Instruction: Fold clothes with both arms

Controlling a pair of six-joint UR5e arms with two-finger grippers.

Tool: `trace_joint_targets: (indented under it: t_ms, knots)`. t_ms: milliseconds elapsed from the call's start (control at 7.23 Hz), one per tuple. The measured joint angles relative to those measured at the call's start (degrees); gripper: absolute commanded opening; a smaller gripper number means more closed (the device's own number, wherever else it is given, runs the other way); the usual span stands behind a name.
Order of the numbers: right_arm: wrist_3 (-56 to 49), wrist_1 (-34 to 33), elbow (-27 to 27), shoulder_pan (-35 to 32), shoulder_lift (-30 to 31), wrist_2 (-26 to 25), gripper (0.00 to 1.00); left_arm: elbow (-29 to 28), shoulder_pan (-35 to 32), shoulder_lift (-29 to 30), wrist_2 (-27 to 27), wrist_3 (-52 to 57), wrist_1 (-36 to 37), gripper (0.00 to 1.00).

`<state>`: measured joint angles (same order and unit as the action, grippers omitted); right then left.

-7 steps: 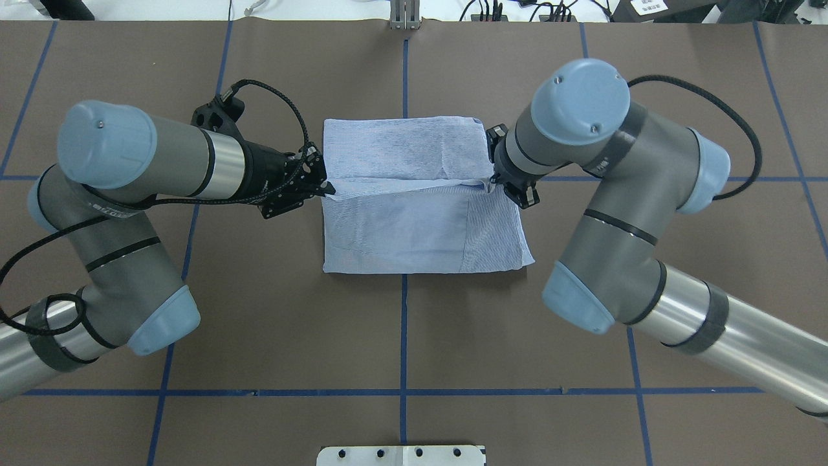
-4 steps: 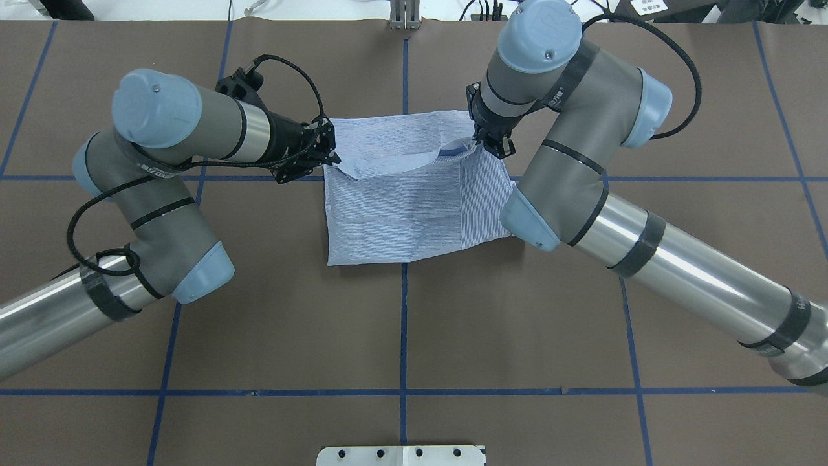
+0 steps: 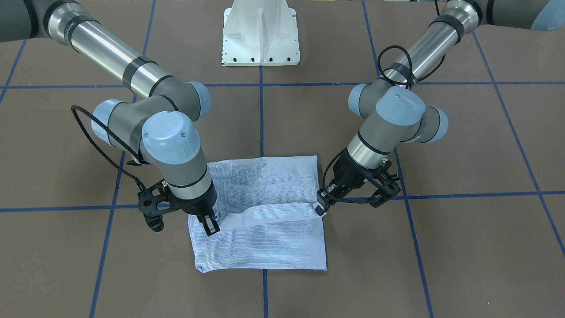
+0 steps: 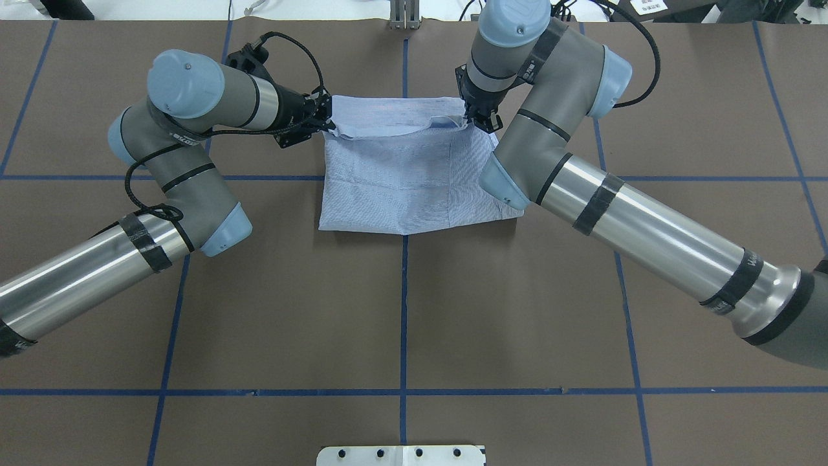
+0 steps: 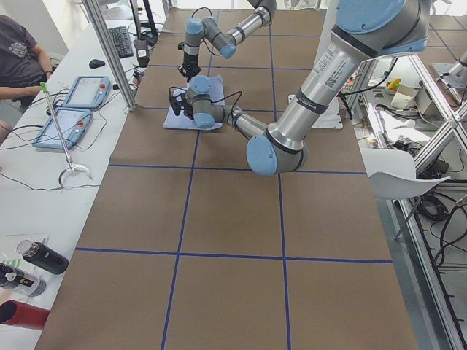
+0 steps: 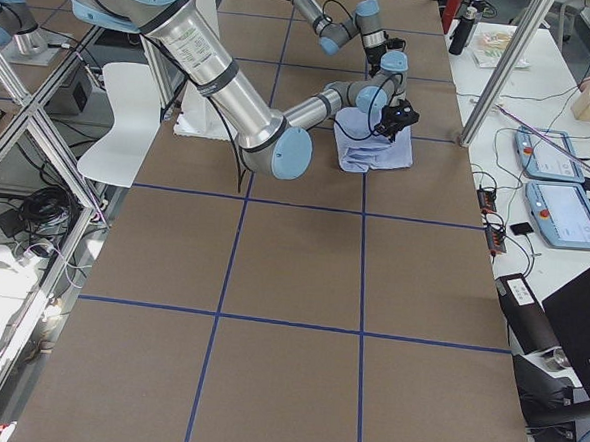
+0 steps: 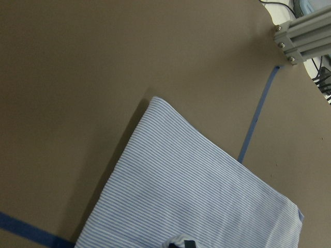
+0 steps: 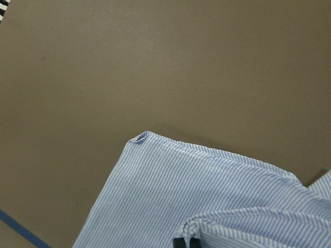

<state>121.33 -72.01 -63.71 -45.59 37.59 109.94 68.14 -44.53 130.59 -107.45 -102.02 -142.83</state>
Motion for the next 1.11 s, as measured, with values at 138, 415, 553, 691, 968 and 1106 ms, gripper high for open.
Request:
trace_joint_targets:
  t_ms: [138,415,553,691,968,1106]
  knots:
    - [-1.01,2.47,3.47,-0.20,-0.99,0.00,1.00,-3.38,-0.14,1.28,1.18,0.60,-1.90,0.38]
    - [-5.19,5.25,10.05,-1.34,-3.53,0.83,1.00,-9.86,-0.79,4.55,3.75,3.02,-4.44,0.75]
    - [-7.30,5.68,12.08,-2.59,-4.49,1.89,1.00,-11.98,-1.73,5.72,4.59,5.05,-4.81,0.77]
    - [-9.00,5.86,12.92,-3.91,-4.97,3.23,1.00,-12.90,-2.67,6.53,4.90,6.03,-4.97,0.77]
    - [-11.66,5.93,13.30,-5.42,-5.21,4.55,1.00,-13.30,-4.17,7.27,4.68,6.34,-5.47,0.77]
    - [-13.58,5.92,13.29,-6.02,-5.05,4.76,1.00,-13.25,-4.81,7.45,3.86,6.27,-6.33,0.76]
